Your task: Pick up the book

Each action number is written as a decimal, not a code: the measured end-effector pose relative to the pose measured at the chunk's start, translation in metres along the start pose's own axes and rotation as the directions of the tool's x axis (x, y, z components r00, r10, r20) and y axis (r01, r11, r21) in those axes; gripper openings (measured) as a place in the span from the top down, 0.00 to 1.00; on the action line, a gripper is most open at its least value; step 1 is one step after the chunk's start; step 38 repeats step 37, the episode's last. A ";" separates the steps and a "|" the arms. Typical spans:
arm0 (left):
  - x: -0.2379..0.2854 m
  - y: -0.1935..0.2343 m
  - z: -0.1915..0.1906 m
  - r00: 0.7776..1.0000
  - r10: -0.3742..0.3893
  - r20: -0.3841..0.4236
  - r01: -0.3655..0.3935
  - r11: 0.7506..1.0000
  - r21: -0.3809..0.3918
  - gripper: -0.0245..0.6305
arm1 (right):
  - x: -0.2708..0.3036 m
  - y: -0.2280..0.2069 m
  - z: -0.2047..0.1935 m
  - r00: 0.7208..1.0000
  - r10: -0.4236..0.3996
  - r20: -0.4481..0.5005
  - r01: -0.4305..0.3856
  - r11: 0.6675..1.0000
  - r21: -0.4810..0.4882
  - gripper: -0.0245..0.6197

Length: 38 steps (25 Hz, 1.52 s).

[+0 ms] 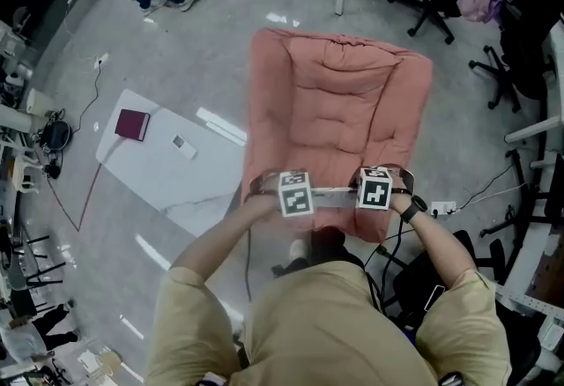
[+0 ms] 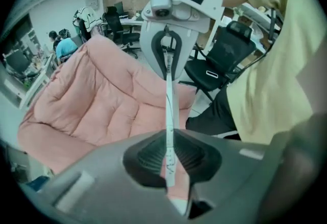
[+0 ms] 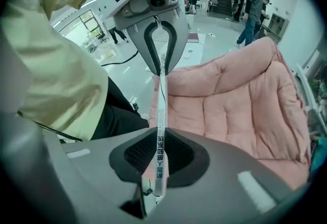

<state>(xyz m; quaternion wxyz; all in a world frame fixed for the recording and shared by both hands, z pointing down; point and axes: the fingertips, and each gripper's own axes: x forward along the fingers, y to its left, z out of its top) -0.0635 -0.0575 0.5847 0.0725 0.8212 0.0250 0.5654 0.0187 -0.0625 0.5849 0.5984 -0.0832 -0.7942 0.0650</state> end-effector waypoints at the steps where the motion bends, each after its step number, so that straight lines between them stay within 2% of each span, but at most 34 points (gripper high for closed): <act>1: -0.016 -0.008 0.006 1.000 0.002 -0.001 -0.002 1.000 0.011 0.90 | -0.016 0.009 0.005 1.000 -0.014 -0.005 0.014 1.000 -0.004 0.89; 5: -0.076 -0.018 0.024 0.998 0.066 -0.013 -0.065 0.995 0.073 0.90 | -0.075 0.024 0.026 0.994 -0.109 -0.018 0.108 0.994 -0.021 0.89; 12: -0.156 -0.027 0.059 0.982 0.189 0.011 -0.188 0.965 0.182 0.90 | -0.158 0.042 0.045 0.970 -0.243 -0.020 0.242 0.970 -0.027 0.89; 16: -0.190 -0.037 0.073 0.975 0.219 0.025 -0.219 0.953 0.209 0.90 | -0.194 0.052 0.055 0.949 -0.311 -0.047 0.307 0.949 -0.070 0.89; 21: -0.227 -0.046 0.077 0.969 0.243 0.036 -0.245 0.942 0.231 0.90 | -0.224 0.065 0.072 0.938 -0.343 -0.049 0.339 0.937 -0.079 0.89; 28: -0.255 -0.045 0.084 0.949 0.310 0.060 -0.314 0.910 0.271 0.90 | -0.250 0.066 0.084 0.919 -0.392 -0.042 0.389 0.919 -0.063 0.89; 38: -0.283 -0.023 0.129 0.938 0.335 0.084 -0.345 0.896 0.278 0.90 | -0.302 0.048 0.065 0.894 -0.445 -0.053 0.440 0.894 -0.084 0.89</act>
